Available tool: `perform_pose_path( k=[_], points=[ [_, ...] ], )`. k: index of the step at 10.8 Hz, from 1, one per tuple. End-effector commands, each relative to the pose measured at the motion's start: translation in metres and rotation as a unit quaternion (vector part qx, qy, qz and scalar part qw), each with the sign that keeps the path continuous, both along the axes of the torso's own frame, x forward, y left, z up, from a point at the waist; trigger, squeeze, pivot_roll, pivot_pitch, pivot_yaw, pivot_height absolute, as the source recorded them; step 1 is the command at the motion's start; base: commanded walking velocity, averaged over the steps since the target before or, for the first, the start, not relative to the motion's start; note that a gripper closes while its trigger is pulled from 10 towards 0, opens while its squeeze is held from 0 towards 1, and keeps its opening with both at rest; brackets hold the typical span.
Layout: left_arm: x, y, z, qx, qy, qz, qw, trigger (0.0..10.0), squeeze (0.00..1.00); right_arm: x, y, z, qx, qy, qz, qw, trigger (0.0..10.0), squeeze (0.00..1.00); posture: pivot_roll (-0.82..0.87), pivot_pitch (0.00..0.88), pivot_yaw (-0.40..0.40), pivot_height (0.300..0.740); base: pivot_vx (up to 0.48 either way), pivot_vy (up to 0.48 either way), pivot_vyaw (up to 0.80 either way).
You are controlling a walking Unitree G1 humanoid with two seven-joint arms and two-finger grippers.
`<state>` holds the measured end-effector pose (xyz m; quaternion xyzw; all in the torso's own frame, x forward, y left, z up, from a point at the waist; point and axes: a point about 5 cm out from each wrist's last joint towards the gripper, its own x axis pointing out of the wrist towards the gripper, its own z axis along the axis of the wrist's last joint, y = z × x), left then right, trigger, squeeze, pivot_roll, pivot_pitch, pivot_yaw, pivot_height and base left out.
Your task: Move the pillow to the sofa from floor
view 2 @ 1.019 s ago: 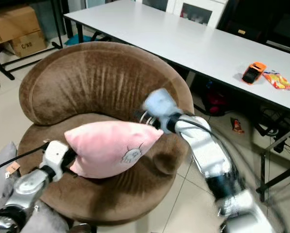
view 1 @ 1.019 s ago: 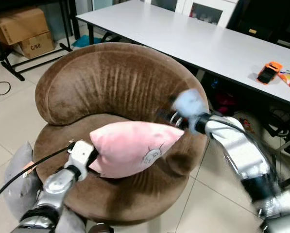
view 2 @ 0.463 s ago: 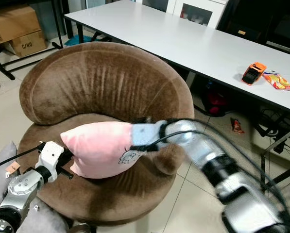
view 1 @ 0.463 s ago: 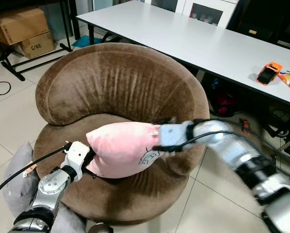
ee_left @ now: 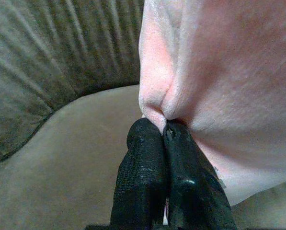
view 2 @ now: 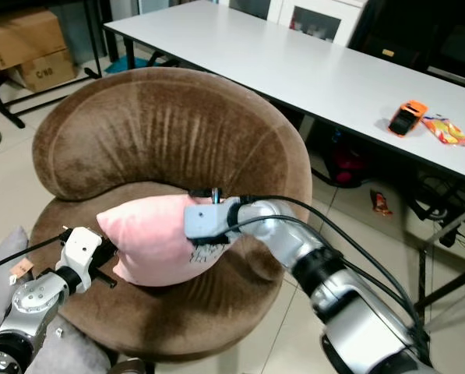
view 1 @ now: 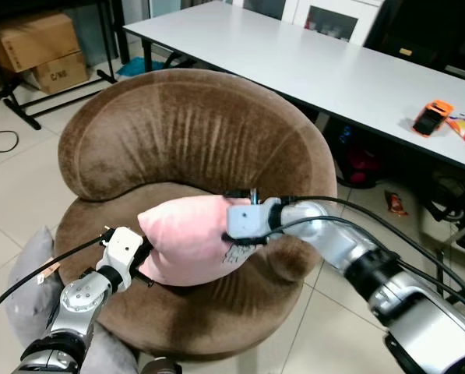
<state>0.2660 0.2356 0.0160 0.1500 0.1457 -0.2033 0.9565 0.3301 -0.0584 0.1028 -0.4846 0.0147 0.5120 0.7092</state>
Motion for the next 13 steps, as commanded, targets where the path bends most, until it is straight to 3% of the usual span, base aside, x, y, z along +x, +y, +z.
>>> perform_pose_path(
  k=[1,2,3,6,11,13],
  points=[
    [0.002,0.000,0.003,0.002,-0.006,-0.003,1.000,0.0,0.00,0.004,-0.007,-0.004,-0.023,-0.006,-0.017,1.000,10.0,0.00,-0.03,0.000,-0.101,0.740,0.000,0.000,0.00],
    [0.002,0.001,0.003,0.003,-0.006,-0.001,1.000,0.0,0.00,0.003,-0.005,-0.005,-0.020,0.000,-0.017,1.000,10.0,0.00,-0.02,0.000,-0.103,0.740,0.000,0.000,0.00],
    [0.002,0.001,0.003,0.003,-0.007,0.001,1.000,0.0,0.00,0.001,-0.003,-0.008,-0.014,0.005,-0.008,1.000,0.0,0.00,-0.02,0.000,-0.107,0.740,0.000,0.000,0.00],
    [0.002,0.002,0.003,0.003,-0.009,0.008,1.000,0.0,0.00,-0.009,0.002,-0.015,0.017,0.037,0.019,0.999,0.0,0.00,-0.02,0.000,-0.111,0.740,0.000,0.000,0.00],
    [0.002,0.005,0.004,0.007,-0.008,0.010,1.000,0.0,0.00,-0.013,0.009,-0.015,0.081,0.059,0.006,0.995,0.0,0.00,0.00,0.000,-0.116,0.740,0.000,0.000,0.00],
    [0.001,0.006,0.003,0.007,-0.010,0.013,1.000,0.0,0.00,-0.011,0.009,-0.015,0.113,0.053,-0.029,0.992,0.0,0.00,0.01,0.000,-0.119,0.740,0.000,0.000,0.00]
  ],
)
